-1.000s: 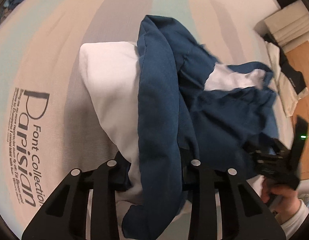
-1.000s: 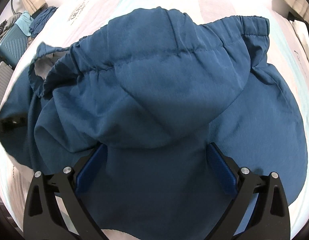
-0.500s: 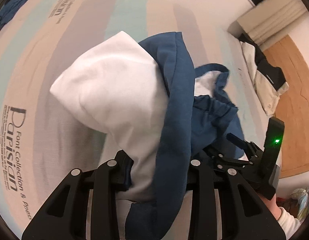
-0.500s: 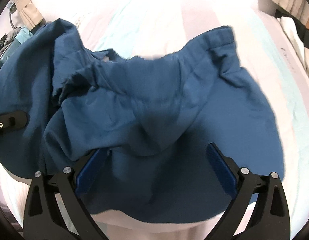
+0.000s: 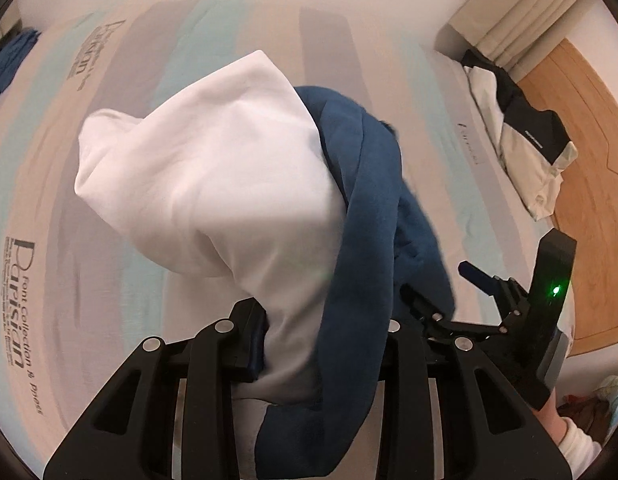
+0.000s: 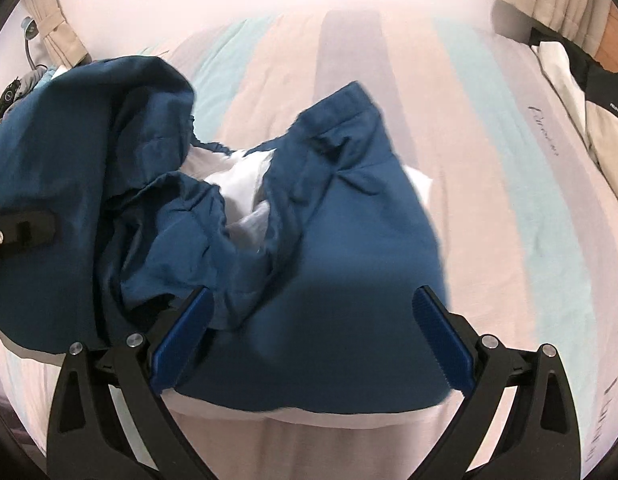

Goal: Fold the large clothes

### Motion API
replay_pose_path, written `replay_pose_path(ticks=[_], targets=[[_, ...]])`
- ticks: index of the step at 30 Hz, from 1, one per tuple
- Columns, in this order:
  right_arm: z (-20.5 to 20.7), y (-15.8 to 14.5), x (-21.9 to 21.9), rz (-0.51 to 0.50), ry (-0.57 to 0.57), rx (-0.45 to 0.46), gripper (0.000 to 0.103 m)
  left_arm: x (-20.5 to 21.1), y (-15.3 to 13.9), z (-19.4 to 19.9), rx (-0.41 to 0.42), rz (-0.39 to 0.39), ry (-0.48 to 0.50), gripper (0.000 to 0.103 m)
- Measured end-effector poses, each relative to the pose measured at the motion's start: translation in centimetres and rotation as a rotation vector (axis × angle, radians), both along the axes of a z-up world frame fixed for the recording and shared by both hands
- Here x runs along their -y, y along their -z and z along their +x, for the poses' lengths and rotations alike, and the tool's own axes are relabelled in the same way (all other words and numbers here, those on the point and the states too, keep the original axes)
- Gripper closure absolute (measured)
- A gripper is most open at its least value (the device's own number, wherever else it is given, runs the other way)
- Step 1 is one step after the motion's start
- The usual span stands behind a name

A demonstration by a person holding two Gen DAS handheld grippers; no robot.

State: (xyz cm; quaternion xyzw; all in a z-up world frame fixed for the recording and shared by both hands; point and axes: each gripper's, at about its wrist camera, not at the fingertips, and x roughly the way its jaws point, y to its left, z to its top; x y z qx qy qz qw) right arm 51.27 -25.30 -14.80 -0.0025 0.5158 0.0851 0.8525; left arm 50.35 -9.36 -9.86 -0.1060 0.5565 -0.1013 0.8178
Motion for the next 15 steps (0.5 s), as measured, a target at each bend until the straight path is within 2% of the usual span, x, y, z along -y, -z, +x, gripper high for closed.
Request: replay_pose_path(ticks=[9, 15], targets=[[0.7, -1.6, 6.3, -0.015, 0.020, 0.007, 0.008, 10.9, -0.8, 2.2, -0.012, 0.016, 0.048, 0.072], [0.9, -1.0, 10.7, -0.047, 0.031, -0.016, 0.008, 17.2, 1.8, 4.0, -0.034, 0.091, 0.061, 0.072]])
